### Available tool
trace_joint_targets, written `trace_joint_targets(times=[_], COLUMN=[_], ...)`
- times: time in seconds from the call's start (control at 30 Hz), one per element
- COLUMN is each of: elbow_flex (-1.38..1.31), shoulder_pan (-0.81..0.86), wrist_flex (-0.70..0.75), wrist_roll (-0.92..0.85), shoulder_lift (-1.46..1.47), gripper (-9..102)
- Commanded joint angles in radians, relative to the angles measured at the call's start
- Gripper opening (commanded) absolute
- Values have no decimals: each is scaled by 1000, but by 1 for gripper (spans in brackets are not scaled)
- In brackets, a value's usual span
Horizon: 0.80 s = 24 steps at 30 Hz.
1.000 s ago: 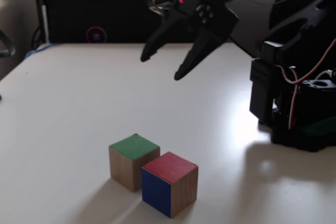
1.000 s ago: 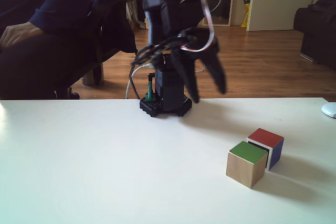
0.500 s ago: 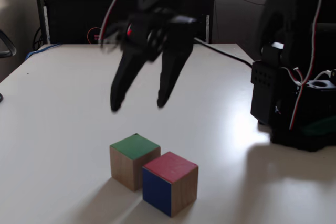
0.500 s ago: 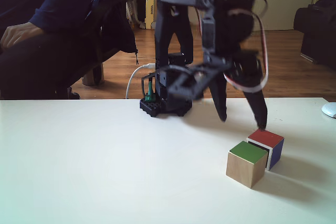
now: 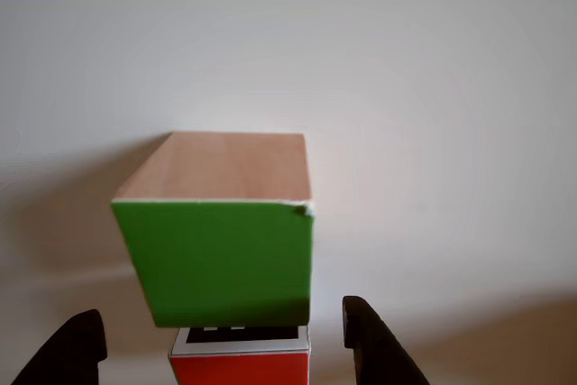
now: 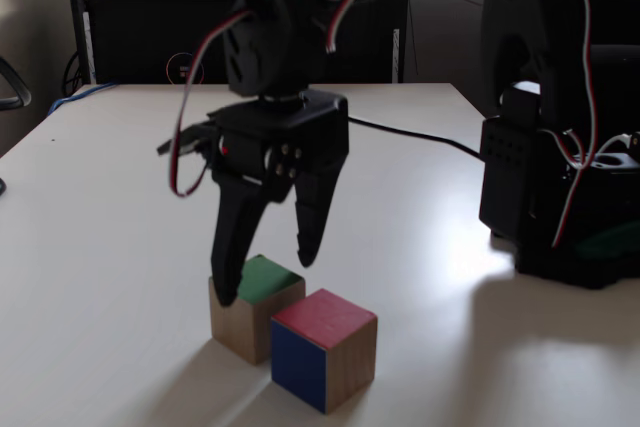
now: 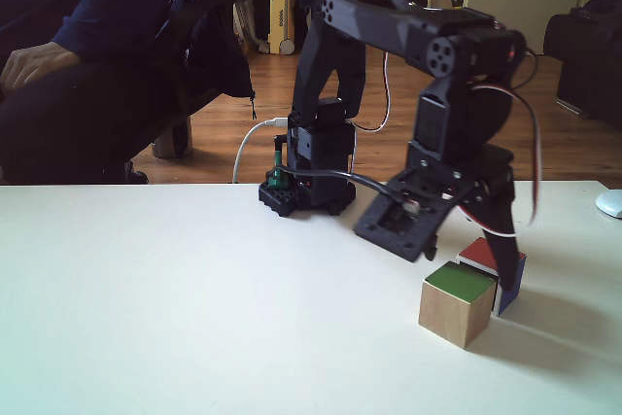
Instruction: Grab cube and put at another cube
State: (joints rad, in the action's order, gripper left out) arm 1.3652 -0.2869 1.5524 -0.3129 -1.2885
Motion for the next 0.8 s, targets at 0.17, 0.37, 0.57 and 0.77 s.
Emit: trace_joint_targets(times=[0.17, 0.37, 0.57, 0.77], elbow_flex=[-170, -209, -195, -183], shoulder_pan=[-26, 6, 20, 25], wrist_flex=[46, 71, 78, 71], wrist_roll=[9, -9, -31, -40], shoulder_lift=[101, 144, 160, 189], gripper=[41, 41, 39, 38])
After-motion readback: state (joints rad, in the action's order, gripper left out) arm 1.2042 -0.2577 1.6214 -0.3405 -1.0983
